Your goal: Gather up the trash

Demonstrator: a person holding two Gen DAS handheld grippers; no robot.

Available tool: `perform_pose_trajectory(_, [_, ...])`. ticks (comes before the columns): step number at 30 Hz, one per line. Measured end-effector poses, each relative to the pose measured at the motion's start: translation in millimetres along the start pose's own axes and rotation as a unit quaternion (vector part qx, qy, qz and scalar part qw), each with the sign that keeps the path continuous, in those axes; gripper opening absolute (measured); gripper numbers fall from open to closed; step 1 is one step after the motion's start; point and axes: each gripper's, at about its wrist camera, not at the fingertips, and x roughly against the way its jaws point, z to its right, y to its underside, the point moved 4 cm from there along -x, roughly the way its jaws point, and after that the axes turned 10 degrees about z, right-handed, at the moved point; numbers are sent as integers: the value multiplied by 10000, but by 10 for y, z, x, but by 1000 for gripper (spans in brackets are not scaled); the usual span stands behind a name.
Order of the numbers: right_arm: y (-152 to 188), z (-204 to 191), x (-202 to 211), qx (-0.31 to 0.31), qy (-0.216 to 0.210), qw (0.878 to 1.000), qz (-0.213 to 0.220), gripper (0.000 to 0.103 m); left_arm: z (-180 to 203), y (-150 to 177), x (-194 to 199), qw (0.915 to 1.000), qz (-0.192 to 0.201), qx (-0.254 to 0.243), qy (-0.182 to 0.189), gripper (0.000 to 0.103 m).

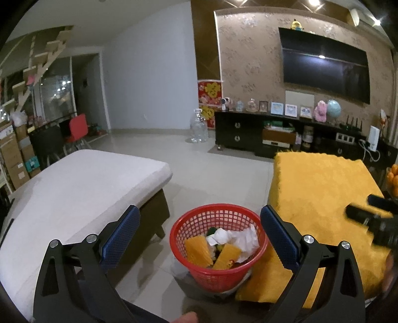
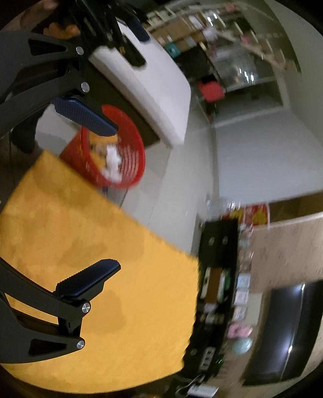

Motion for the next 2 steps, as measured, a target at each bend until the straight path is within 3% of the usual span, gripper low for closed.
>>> perform_pose_trajectory(2, [29, 608, -72, -344, 556, 9975, -283, 96, 28, 22, -67, 9999, -95, 34, 24, 94])
